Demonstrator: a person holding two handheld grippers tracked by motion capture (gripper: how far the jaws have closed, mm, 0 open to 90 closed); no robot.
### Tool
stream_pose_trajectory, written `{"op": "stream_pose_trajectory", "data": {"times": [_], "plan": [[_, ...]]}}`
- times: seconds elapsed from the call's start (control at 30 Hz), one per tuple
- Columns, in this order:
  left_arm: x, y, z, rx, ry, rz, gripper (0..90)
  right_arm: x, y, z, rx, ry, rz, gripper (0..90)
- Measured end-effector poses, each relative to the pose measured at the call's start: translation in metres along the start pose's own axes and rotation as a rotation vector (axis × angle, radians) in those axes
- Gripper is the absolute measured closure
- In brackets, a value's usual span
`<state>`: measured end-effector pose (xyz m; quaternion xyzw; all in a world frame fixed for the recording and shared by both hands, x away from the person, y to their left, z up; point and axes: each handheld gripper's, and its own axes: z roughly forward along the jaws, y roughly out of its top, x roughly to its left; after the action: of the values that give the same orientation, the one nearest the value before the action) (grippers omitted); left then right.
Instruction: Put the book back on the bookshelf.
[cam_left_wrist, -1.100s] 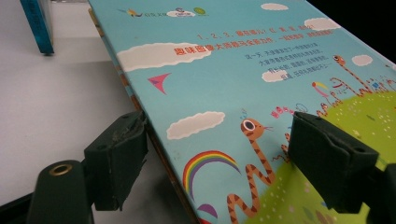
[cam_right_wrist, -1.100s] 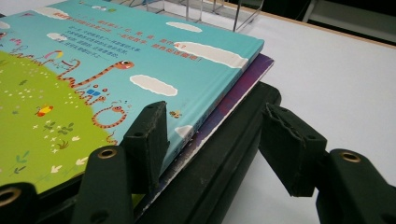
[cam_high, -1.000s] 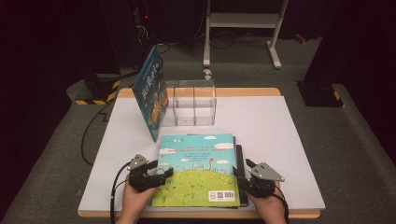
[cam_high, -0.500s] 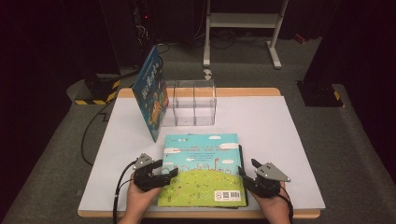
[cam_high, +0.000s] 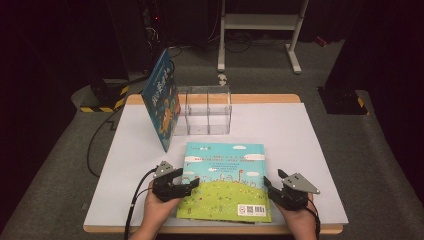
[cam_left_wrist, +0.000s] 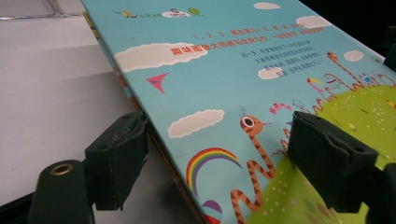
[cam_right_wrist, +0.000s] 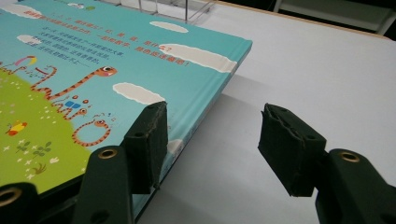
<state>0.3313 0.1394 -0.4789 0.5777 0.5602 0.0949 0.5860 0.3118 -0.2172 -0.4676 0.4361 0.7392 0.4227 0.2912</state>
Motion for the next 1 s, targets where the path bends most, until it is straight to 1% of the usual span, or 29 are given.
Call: {"op": "stream_pose_trajectory", "data": {"times": [0.1,0.13,0.2,0.27,0.33,0.37,0.4,0.43,0.5,0.53,0.63,0.7,0.73,0.8,0.9,0.93,0.97,1.0], "plan": [[-0.001,0.000,0.001,0.002,-0.006,0.007,20.4,-0.002,-0.001,0.000,0.000,-0.001,0.004,41.1],[0.001,-0.001,0.001,0.000,-0.014,0.010,20.5,-0.002,-0.001,0.000,-0.001,0.000,0.008,41.1],[0.002,-0.001,0.000,-0.013,-0.024,0.000,21.2,-0.002,-0.001,0.000,-0.001,-0.001,0.009,41.2],[0.004,-0.001,-0.002,-0.015,-0.029,0.023,22.5,-0.002,-0.001,0.000,-0.005,-0.001,0.013,41.2],[0.004,0.000,-0.003,-0.019,-0.027,0.023,24.3,-0.003,-0.002,0.000,-0.006,0.002,0.020,41.2],[0.004,-0.001,-0.004,-0.015,-0.037,0.015,24.0,-0.003,-0.002,0.000,-0.006,0.004,0.023,41.2],[0.004,-0.001,-0.004,-0.015,-0.037,0.015,23.5,-0.003,-0.002,0.000,-0.006,0.004,0.023,41.2],[0.003,-0.002,-0.004,-0.016,-0.039,-0.001,23.3,-0.003,-0.003,0.000,-0.007,0.007,0.025,41.1],[0.004,-0.002,-0.004,-0.007,-0.046,-0.008,22.7,-0.004,-0.003,0.001,-0.008,0.009,0.025,41.1],[0.005,-0.003,-0.005,-0.006,-0.051,-0.005,22.2,-0.004,-0.003,0.001,-0.010,0.010,0.027,41.1],[0.009,-0.004,-0.005,-0.003,-0.062,-0.041,21.5,-0.004,-0.004,0.001,-0.011,0.012,0.037,41.2],[0.009,-0.004,-0.005,0.002,-0.062,-0.043,20.4,-0.004,-0.004,0.001,-0.013,0.009,0.039,41.4],[0.009,-0.004,-0.004,0.001,-0.061,-0.066,19.6,-0.004,-0.004,0.001,-0.014,0.009,0.041,41.3],[0.009,-0.005,-0.003,0.012,-0.060,-0.076,18.0,-0.004,-0.004,0.001,-0.014,0.013,0.049,41.2],[0.008,-0.005,-0.002,0.025,-0.061,-0.079,15.7,-0.005,-0.005,0.001,-0.015,0.016,0.054,41.1],[0.007,-0.005,-0.001,0.037,-0.067,-0.090,15.7,-0.005,-0.005,0.001,-0.015,0.017,0.057,41.1],[0.007,-0.005,-0.001,0.043,-0.065,-0.079,15.2,-0.005,-0.005,0.001,-0.014,0.017,0.060,41.0],[0.007,-0.005,-0.001,0.040,-0.062,-0.081,15.1,-0.005,-0.004,0.001,-0.013,0.016,0.062,41.0]]}}
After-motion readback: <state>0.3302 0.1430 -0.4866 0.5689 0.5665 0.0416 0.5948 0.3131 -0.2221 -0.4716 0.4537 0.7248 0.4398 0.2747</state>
